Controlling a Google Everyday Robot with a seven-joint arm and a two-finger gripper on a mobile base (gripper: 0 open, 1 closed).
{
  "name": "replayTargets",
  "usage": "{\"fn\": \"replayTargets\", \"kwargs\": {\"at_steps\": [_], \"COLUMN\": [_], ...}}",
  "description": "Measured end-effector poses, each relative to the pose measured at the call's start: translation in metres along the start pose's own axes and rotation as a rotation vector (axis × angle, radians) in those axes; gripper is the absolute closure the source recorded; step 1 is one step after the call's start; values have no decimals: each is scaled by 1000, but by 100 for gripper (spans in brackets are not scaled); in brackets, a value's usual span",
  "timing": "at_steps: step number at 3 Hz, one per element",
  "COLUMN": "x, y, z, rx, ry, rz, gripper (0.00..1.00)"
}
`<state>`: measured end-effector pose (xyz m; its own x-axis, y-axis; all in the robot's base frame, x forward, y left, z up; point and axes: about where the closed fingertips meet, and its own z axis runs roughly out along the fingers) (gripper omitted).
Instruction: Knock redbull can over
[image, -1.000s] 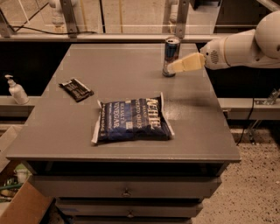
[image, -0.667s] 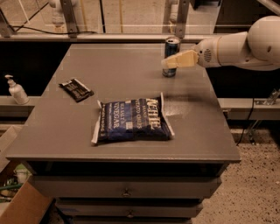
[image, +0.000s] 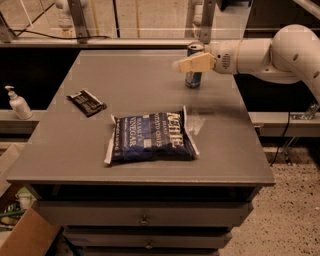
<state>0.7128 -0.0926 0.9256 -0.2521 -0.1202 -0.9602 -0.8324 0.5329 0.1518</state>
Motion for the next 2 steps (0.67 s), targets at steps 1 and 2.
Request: {"fn": "replayTargets", "kwargs": {"at_steps": [1,2], "x": [-11,-21], "y": [35,80], "z": [-1,-13], "rx": [-115,-237], "ry": [-56,-82], "rz": [7,-15], "gripper": [0,0]}}
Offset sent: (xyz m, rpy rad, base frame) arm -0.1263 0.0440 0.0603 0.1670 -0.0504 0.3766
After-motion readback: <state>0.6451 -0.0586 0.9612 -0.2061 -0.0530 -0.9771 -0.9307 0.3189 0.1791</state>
